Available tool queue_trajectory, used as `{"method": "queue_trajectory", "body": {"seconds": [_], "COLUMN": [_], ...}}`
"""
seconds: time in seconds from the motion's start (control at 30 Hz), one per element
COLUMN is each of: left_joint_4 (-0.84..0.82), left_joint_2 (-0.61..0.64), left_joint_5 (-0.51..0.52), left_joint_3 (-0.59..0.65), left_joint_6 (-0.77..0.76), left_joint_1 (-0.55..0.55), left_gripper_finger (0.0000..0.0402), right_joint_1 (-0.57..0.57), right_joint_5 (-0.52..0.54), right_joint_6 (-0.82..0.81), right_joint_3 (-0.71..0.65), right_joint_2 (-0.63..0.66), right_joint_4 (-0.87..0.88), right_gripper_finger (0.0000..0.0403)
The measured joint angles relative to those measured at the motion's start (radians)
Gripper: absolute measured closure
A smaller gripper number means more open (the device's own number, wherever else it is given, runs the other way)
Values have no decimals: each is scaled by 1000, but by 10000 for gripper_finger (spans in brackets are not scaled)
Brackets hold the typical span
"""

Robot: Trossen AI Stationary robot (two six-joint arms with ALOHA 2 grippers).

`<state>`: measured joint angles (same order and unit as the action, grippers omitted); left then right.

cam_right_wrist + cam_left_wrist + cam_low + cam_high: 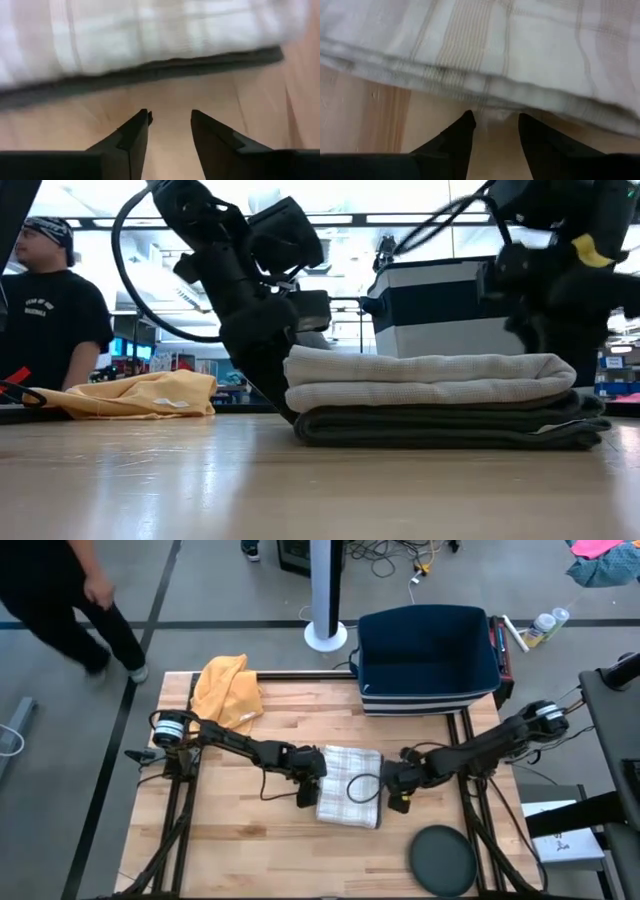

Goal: Fold kitchen towel into neat rectangle
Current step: Stack the white patterned towel on top of the gray towel

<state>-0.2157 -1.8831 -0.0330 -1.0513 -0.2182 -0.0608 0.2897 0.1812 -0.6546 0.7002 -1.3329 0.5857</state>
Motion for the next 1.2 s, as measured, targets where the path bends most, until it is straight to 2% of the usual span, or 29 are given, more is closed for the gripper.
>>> {"method": "queue_trajectory", "body": {"seconds": [0.2,0.43,0.6,0.8,1.2], "left_joint_4": [100,139,147,154,163], "left_joint_2": [2,2,2,1,0], "left_joint_5": [10,25,25,26,26], "left_joint_3": [40,58,59,59,60], "left_joint_6": [-27,-31,-38,-38,-46], "left_joint_1": [-2,-4,-5,-8,-10], "left_gripper_finger": [249,249,249,249,249], "right_joint_1": [-2,-16,-22,-29,-29], "right_joint_5": [-69,-81,-67,-58,-77], "right_joint_6": [-369,-645,-716,-717,-785], "right_joint_3": [-70,-178,-210,-209,-209], "right_joint_2": [117,97,73,41,-9], "right_joint_4": [-147,-452,-500,-567,-578], "right_gripper_finger": [225,218,220,234,268]}}
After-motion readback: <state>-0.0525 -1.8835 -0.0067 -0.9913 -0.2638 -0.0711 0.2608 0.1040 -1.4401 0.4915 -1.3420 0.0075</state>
